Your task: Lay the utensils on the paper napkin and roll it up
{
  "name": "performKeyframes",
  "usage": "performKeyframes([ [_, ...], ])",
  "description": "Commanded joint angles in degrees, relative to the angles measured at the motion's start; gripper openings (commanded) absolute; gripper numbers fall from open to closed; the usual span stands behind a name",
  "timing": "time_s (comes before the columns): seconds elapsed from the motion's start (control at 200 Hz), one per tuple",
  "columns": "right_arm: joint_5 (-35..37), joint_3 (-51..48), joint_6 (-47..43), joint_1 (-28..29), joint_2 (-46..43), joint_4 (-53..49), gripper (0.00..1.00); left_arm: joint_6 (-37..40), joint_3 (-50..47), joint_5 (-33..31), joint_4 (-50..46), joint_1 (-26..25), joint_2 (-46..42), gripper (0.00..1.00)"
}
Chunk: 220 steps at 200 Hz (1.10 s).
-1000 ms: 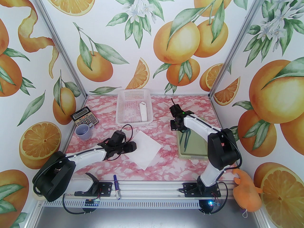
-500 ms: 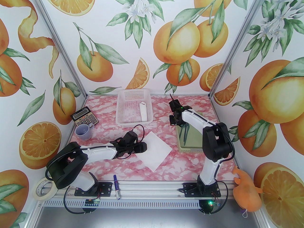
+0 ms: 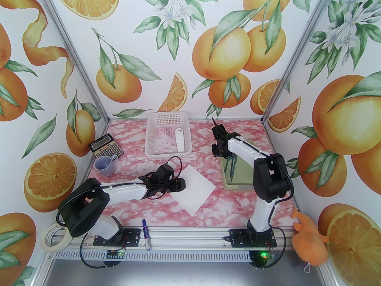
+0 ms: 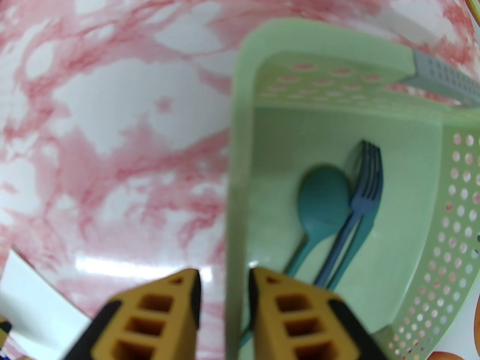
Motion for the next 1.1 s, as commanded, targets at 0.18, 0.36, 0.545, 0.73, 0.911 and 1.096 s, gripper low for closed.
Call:
performKeyframes([
  [0.18,-1.6,-2.9,1.3,-2.1,-12.4,-1.9,0.39,6.3,4.7,-5.1,-8.2,0.8,-10.7,0.81],
  [0.36,-6.1,-9.0,3.3,-8.3,-20.0,-0.1,0.41,10.0,5.1,-9.3,-11.5,3.2,-18.4,0.85],
  [0.545,-9.3,-14.4,4.3,-14.8,-22.2,0.2,0.41,14.3,4.2,-16.7,-14.4,6.1,-27.3,0.92],
  [0.73,-9.5,-19.6,5.8,-16.4,-21.2,2.3,0.41,18.6,1.8,-21.8,-13.7,8.3,-35.2,1.0],
  [0.911,-9.3,-22.1,7.2,-16.5,-18.0,4.6,0.41,21.2,1.1,-24.3,-15.5,9.4,-38.8,1.0],
  [1.096,-9.9,-22.4,8.2,-16.4,-14.1,7.1,0.4,21.7,0.8,-24.7,-16.3,9.7,-39.0,1.0],
])
